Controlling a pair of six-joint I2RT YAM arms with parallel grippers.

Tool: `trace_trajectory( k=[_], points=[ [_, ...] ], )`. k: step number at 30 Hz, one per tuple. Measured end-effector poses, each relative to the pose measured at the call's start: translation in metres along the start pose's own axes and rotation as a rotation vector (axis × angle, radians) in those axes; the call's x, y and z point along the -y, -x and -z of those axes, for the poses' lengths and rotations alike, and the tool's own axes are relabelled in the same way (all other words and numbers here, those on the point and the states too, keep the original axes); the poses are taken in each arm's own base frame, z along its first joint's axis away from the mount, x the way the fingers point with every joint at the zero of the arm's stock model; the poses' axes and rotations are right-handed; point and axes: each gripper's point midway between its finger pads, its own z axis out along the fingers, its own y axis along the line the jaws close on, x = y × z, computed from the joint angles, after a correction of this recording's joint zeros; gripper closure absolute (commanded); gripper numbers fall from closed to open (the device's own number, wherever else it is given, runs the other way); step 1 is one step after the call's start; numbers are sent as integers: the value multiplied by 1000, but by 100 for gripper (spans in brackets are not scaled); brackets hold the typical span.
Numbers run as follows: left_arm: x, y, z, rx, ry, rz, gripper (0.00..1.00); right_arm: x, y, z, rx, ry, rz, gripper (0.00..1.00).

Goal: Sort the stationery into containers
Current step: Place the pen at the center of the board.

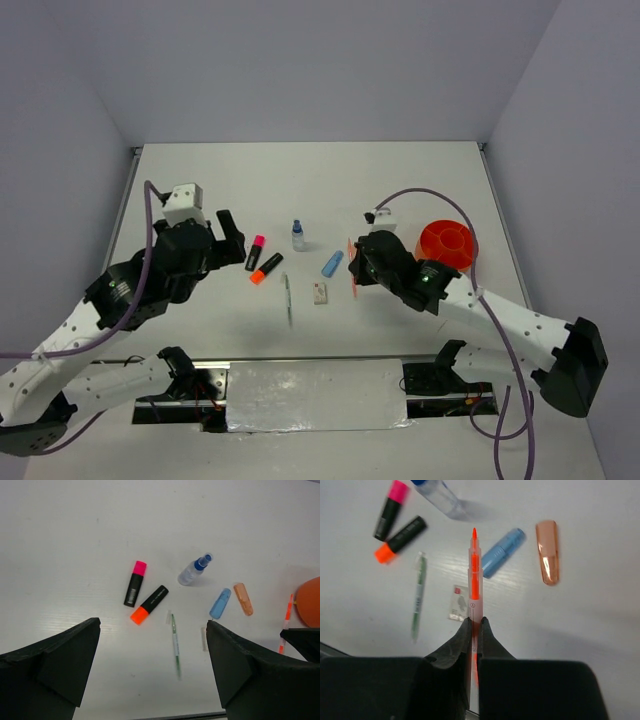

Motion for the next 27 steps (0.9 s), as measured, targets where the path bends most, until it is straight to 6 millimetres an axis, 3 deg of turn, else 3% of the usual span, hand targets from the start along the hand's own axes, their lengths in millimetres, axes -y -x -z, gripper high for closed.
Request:
trace_trajectory(
  k=[3,8,13,19,27],
  points=[
    [-18,13,16,25,41,-25,1,15,-25,-14,-87,-84,20,100],
    [-56,17,33,94,110,-68,1,27,-48,-29,-160,-148,33,100],
    [-87,-16,25,93,181,-129,1,33,-68,-45,-223,-188,51,99],
    [-91,-19,22,103,187,-138,1,37,-83,-54,-273,-209,66,100],
    [-90,-16,23,115,179,-124,1,29,-82,-56,-268,-176,47,100]
  ],
)
